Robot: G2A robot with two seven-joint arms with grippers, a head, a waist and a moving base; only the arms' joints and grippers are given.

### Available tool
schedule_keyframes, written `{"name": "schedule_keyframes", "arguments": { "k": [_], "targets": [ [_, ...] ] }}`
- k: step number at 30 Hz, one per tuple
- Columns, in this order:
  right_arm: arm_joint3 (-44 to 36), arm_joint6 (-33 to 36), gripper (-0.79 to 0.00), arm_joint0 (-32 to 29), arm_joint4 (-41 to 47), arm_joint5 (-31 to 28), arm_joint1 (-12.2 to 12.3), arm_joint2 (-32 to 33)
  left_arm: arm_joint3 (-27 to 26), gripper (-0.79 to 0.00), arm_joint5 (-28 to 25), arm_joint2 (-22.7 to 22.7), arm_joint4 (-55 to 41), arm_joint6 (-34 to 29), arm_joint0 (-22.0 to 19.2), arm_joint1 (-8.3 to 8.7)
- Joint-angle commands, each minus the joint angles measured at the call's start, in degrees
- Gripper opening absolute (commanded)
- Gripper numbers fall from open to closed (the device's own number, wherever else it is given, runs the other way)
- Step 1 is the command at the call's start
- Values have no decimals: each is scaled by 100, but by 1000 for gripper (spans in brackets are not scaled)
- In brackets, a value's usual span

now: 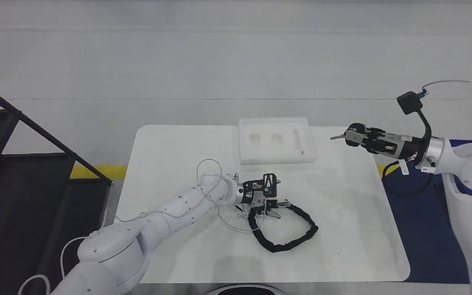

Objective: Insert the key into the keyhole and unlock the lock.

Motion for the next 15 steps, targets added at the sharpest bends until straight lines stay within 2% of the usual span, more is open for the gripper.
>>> {"name": "schedule_keyframes", "arguments": {
  "k": [1, 2, 8, 11, 15],
  "targets": [
    [0, 0, -785, 0, 0, 0, 0, 0, 37, -215, 28, 8, 91, -49, 7, -42],
    [0, 0, -785, 0, 0, 0, 0, 0, 61, -209, 52, 3, 109, -60, 18, -65],
    [0, 0, -785, 0, 0, 0, 0, 0, 268, -317, 109, 11, 282, -92, 49, -219],
    [0, 0, -785, 0, 0, 0, 0, 0, 373, -305, 106, 4, 333, -47, 53, -297],
    [0, 0, -785, 0, 0, 0, 0, 0, 514, -339, 128, -1, 429, -44, 51, -391]
  ]
}}
